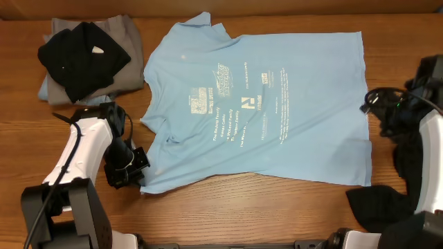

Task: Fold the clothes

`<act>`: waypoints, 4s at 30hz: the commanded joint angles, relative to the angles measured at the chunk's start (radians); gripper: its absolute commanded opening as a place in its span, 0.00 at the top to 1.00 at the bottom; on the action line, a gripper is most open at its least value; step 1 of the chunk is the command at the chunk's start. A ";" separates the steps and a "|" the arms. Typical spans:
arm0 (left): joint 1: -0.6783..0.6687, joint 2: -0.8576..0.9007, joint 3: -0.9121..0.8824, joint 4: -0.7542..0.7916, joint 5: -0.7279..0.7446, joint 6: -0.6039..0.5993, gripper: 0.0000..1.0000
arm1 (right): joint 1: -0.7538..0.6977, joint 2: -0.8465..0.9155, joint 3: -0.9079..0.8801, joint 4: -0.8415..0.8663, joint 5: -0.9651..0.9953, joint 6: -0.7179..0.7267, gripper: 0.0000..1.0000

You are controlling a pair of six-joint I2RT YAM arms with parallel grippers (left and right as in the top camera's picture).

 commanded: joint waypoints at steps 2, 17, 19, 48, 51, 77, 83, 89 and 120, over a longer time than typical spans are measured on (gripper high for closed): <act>-0.001 -0.057 0.014 -0.019 0.021 0.027 0.96 | -0.033 0.004 -0.135 0.072 -0.083 0.007 0.16; -0.043 -0.126 0.013 -0.119 0.084 0.026 0.96 | -0.087 0.004 -0.245 0.088 -0.103 0.054 0.13; -0.043 -0.154 0.013 -0.129 0.100 0.026 0.96 | -0.118 0.004 -0.275 0.090 -0.103 0.059 0.12; -0.088 -0.284 0.013 -0.104 0.094 0.024 0.96 | -0.249 0.004 -0.675 0.406 -0.138 0.130 0.76; -0.088 -0.284 0.013 -0.108 0.094 0.024 0.96 | -0.249 0.003 -0.642 0.388 -0.129 0.123 0.96; -0.085 -0.355 0.013 -0.282 -0.004 -0.051 0.96 | -0.249 -0.276 -0.355 -0.001 -0.133 0.031 0.96; -0.085 -0.483 0.013 -0.254 -0.007 -0.082 0.96 | -0.248 -0.325 -0.355 -0.063 -0.134 0.031 0.96; -0.086 -0.457 0.013 -0.111 -0.008 -0.078 0.96 | -0.248 -0.320 -0.355 0.036 -0.213 0.042 0.96; -0.086 -0.269 0.017 0.718 0.082 0.049 0.96 | -0.113 -0.074 -0.357 0.531 -0.316 0.138 0.96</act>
